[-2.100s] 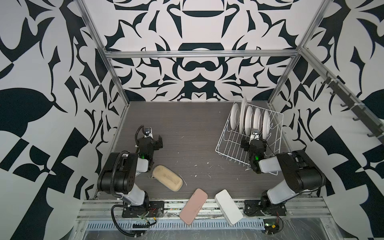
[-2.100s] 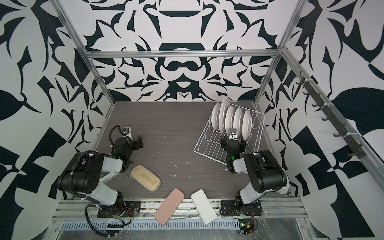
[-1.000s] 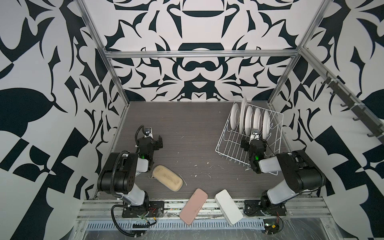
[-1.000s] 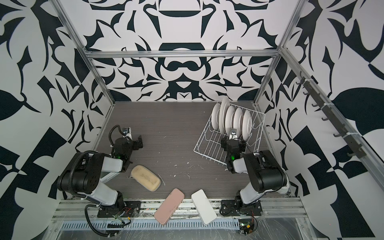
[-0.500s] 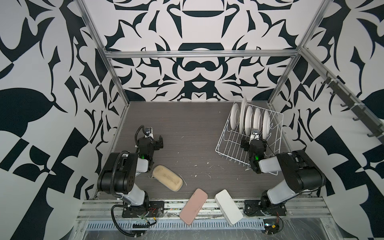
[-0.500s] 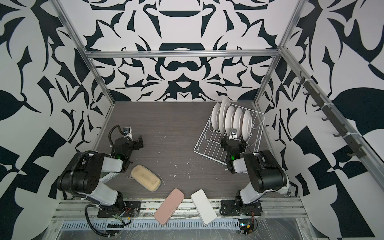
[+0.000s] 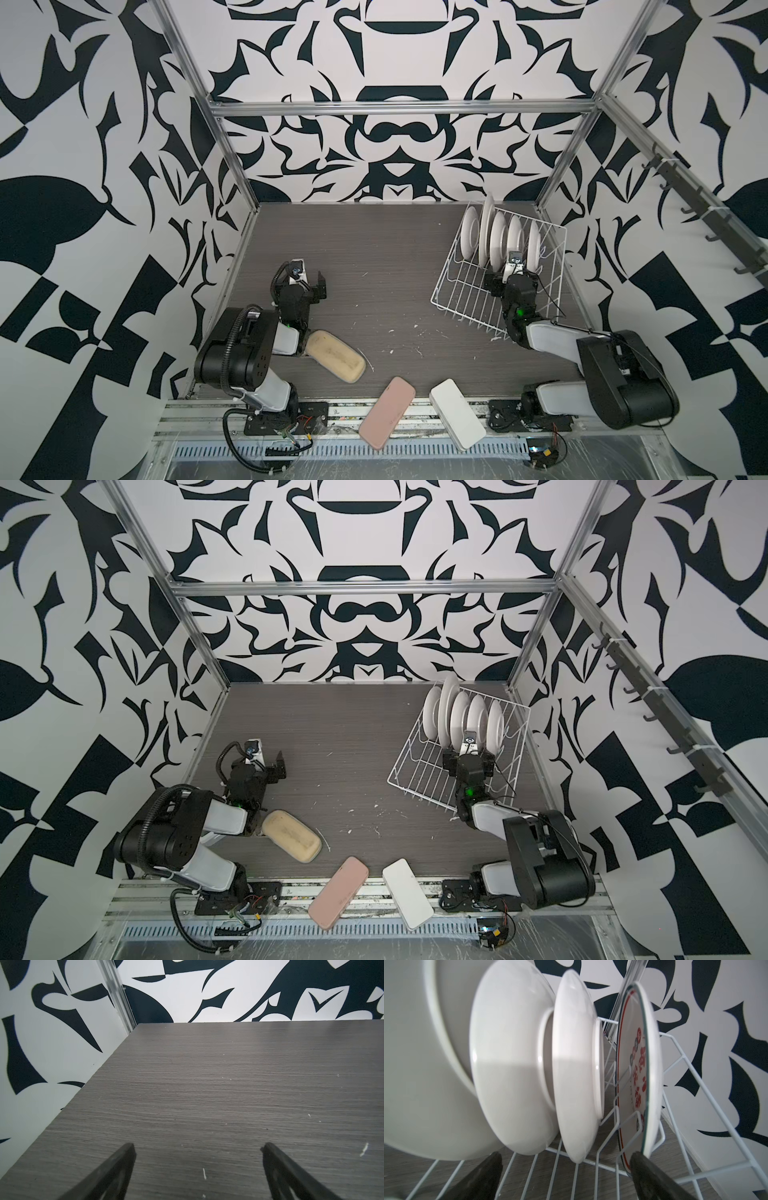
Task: Unload the plates from the dish rack
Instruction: 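Raise the right gripper out of the rack and move it over the plates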
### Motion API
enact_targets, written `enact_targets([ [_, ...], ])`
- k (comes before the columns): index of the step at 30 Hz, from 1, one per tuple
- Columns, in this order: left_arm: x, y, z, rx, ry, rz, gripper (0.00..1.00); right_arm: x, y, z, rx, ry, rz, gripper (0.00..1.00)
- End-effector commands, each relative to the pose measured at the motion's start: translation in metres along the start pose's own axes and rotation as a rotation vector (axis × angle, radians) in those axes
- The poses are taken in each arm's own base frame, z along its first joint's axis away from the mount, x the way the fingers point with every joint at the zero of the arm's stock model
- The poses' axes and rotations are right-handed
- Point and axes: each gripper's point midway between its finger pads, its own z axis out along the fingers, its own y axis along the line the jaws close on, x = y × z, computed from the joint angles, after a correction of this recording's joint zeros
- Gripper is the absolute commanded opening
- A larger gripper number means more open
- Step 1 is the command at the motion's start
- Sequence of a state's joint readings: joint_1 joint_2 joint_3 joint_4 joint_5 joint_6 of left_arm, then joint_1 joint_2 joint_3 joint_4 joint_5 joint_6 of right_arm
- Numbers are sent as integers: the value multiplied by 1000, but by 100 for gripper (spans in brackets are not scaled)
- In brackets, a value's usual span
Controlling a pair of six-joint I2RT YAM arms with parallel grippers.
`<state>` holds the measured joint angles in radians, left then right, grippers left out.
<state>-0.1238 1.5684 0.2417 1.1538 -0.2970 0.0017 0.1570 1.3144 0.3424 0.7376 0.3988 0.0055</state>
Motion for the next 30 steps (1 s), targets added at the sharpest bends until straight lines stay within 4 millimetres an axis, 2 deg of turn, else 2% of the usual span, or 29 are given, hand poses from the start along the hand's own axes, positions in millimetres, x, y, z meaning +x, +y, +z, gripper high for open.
enact_targets([
  [1,-18,3,-1,-36,-38,11,99,-20,3,-4,-25,-18,17,100],
  [4,-30,15,-7,-108,-12,-5,99,-31,5,-11,-51,-7,25,100],
  [8,-55,17,-16,-111,8,7,99,-46,5,-22,-68,13,54,99],
  [13,-70,16,-27,-93,108,-15,99,-61,3,-35,-63,13,60,96],
  [19,-85,-2,-42,26,149,-99,99,-83,-5,-55,36,15,31,92],
  [24,-91,-17,-56,110,163,-218,99,-108,-2,-74,144,3,9,85],
  [28,-92,-27,-63,167,167,-278,99,-126,0,-86,282,17,41,86],
  [30,-92,-29,-67,183,176,-299,99,-130,9,-89,311,33,33,87],
])
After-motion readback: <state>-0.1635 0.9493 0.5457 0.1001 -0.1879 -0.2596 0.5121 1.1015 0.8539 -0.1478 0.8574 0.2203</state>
